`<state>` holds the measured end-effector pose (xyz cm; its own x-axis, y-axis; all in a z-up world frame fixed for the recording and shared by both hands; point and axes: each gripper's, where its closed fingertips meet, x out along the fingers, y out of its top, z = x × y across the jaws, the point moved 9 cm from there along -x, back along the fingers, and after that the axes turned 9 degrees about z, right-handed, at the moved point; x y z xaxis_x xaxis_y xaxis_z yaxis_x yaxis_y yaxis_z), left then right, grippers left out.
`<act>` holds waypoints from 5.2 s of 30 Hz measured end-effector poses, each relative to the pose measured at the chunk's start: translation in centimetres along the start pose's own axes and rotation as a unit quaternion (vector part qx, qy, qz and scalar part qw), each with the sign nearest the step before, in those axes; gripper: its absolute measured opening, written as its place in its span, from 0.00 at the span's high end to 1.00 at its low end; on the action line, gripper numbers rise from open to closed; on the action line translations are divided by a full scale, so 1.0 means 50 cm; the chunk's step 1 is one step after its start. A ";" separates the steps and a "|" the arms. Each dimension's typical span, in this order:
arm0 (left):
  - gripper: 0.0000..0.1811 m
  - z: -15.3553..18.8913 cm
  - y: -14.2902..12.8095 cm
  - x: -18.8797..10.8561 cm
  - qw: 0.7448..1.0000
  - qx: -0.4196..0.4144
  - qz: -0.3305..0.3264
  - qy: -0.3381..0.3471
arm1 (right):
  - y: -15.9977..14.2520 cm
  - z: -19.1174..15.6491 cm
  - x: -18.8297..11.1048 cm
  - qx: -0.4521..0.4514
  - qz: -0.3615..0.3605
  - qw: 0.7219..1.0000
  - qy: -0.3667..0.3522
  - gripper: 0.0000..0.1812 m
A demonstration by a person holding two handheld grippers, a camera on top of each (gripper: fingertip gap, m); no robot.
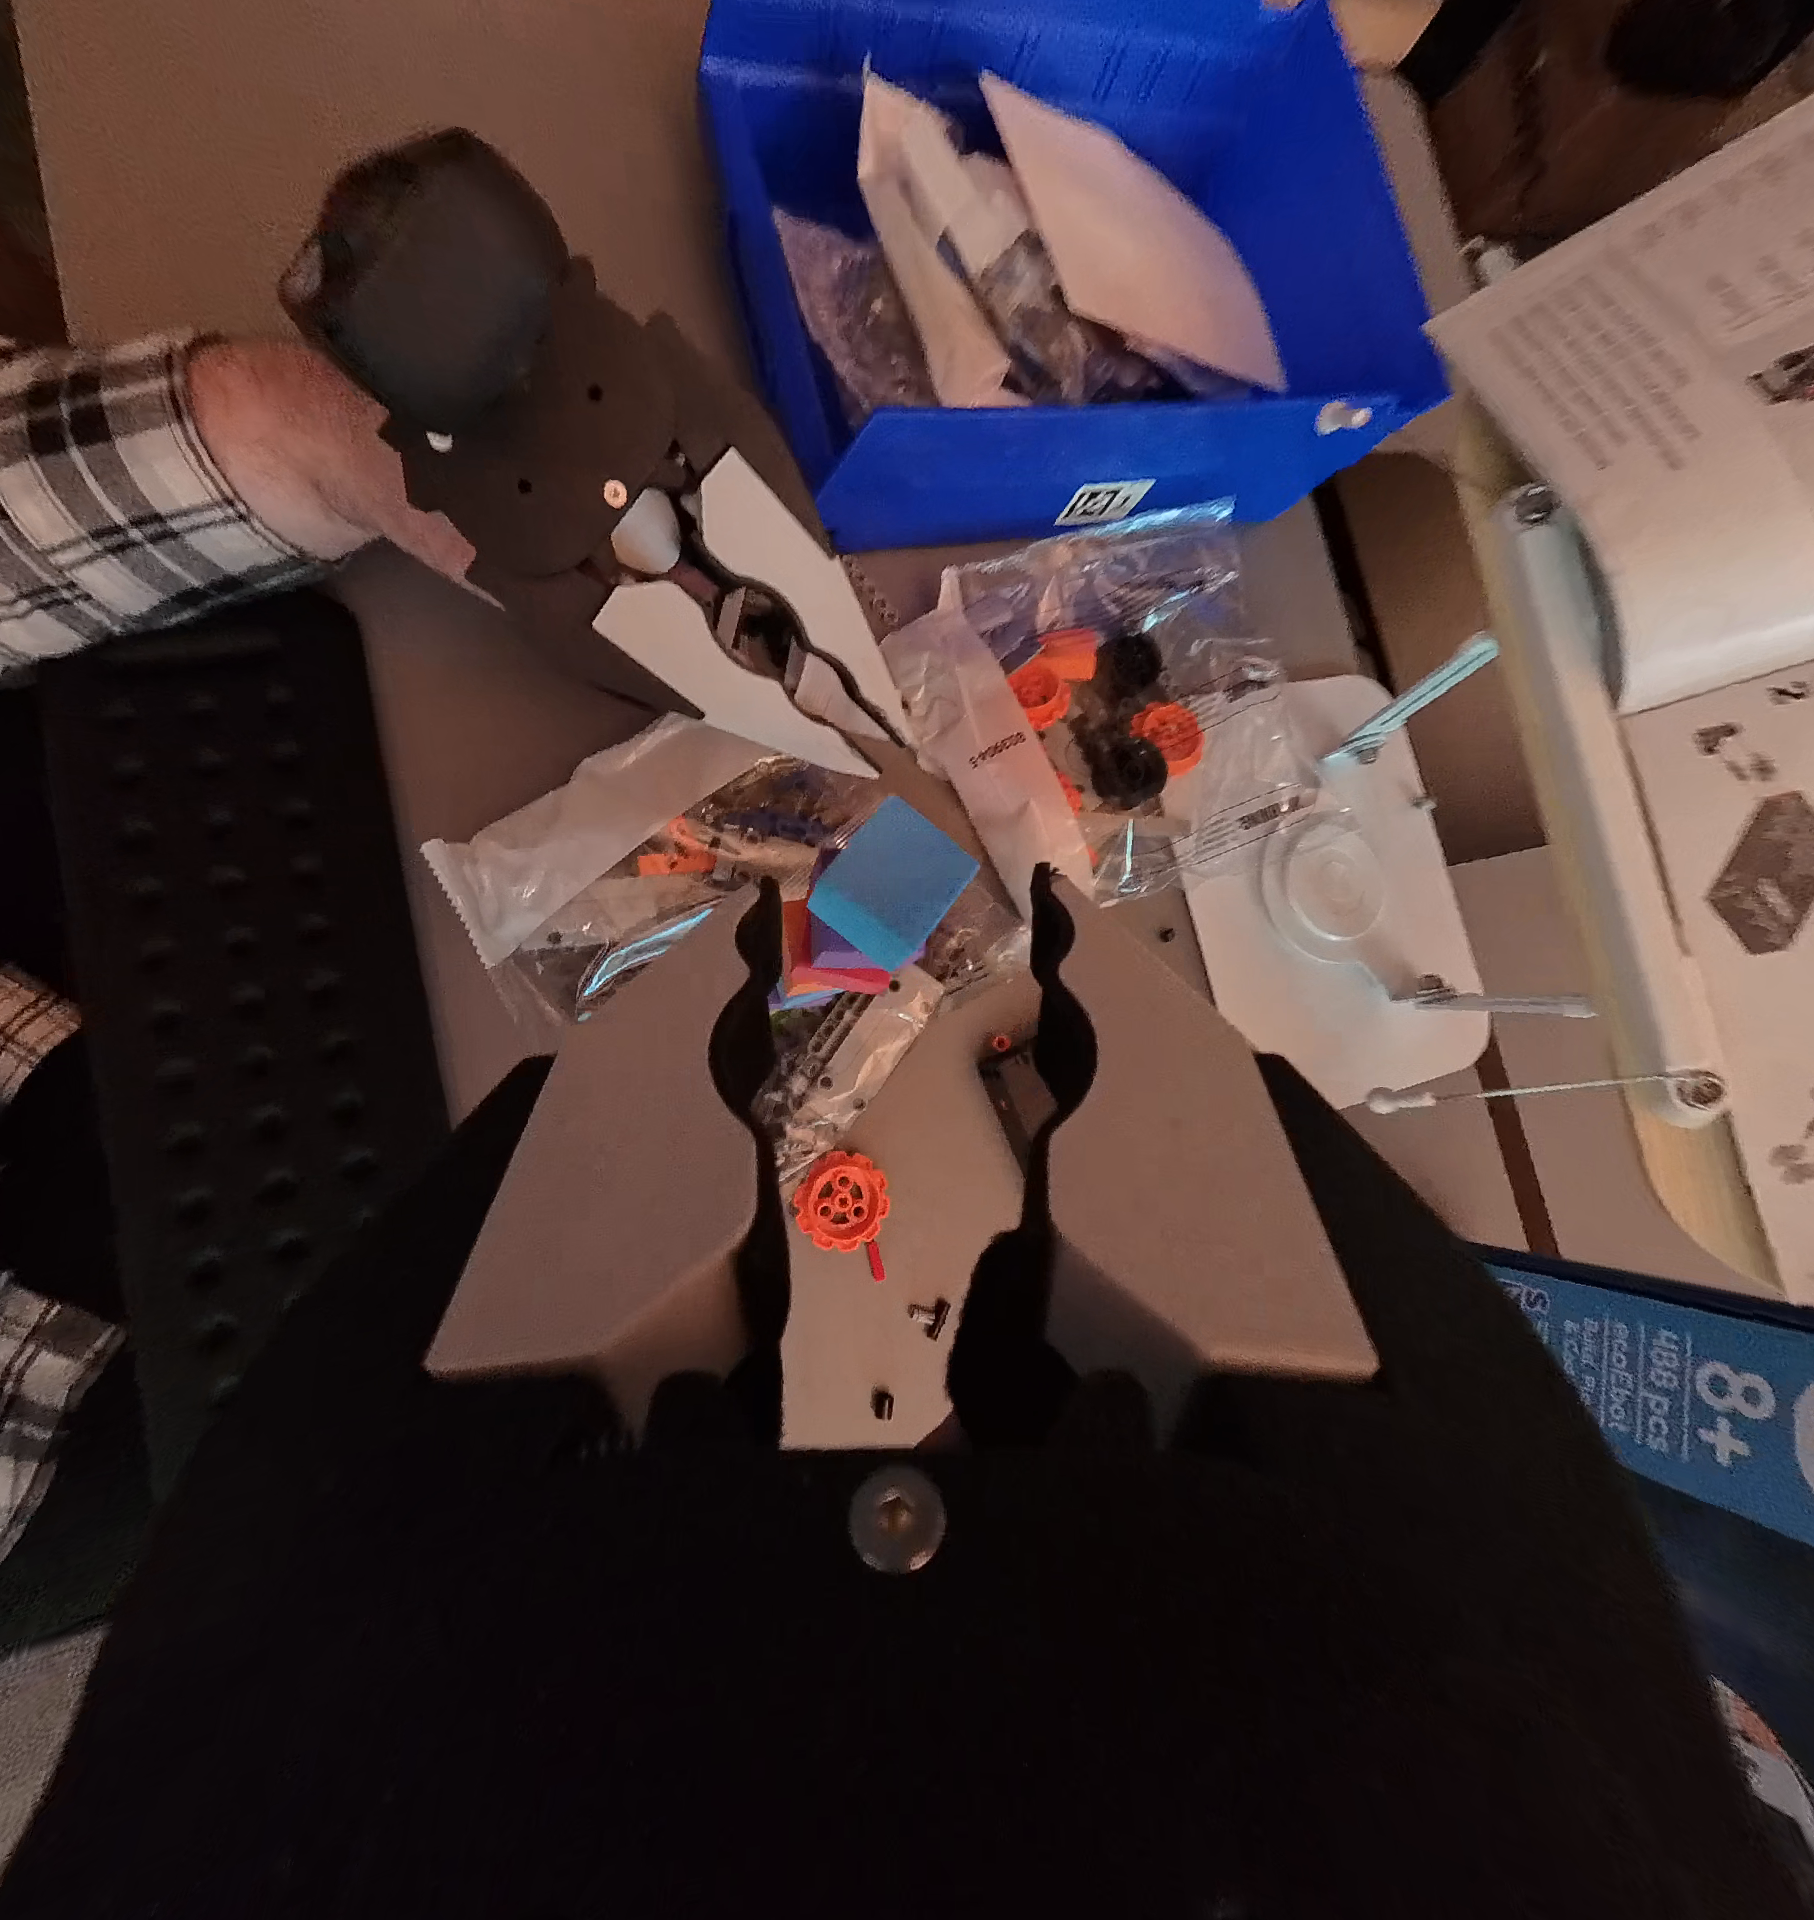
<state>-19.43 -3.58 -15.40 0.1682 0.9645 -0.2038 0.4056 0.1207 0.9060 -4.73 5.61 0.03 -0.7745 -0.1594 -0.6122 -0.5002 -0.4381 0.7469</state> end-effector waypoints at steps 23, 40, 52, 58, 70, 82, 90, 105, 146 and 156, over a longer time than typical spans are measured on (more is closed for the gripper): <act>0.98 0.071 -0.019 0.011 0.988 0.049 -0.046 -0.136 | -0.497 0.047 -0.054 0.207 0.078 0.940 -0.261 0.82; 0.98 0.108 -0.010 0.036 0.982 0.061 -0.045 -0.172 | -0.493 0.047 -0.070 0.212 0.116 0.931 -0.273 0.83; 0.97 0.119 0.001 0.048 0.982 0.056 -0.035 -0.174 | -0.523 0.060 -0.115 0.281 0.139 0.897 -0.311 0.83; 0.97 0.116 -0.001 0.048 0.984 0.055 -0.033 -0.169 | -0.568 0.070 -0.149 0.351 0.155 0.867 -0.319 0.83; 0.96 0.101 -0.002 0.049 0.989 0.053 -0.030 -0.138 | -0.529 0.112 -0.086 0.280 0.059 0.912 -0.294 0.73; 0.73 0.108 0.010 0.062 0.989 0.030 -0.032 -0.141 | -0.563 0.260 0.028 0.263 -0.081 0.918 -0.287 0.74; 0.79 0.138 0.027 0.091 0.984 0.064 -0.068 -0.152 | -0.561 0.256 0.035 0.250 -0.077 0.924 -0.279 0.83; 0.72 0.155 0.041 0.089 0.980 0.047 -0.080 -0.178 | -0.570 0.240 0.007 0.267 -0.060 0.927 -0.256 0.81; 0.84 0.116 0.006 0.048 0.982 -0.011 -0.127 -0.139 | -0.599 0.239 -0.009 0.278 -0.048 0.933 -0.223 0.78; 0.80 0.106 0.001 0.042 0.985 -0.016 -0.106 -0.136 | -0.596 0.234 -0.007 0.276 -0.044 0.937 -0.211 0.84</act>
<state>-14.29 -2.81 -17.73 0.3181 0.8186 -0.4782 0.4305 0.3247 0.8421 5.90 29.06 -18.99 -0.7467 0.2703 -0.6077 -0.6031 0.1102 0.7900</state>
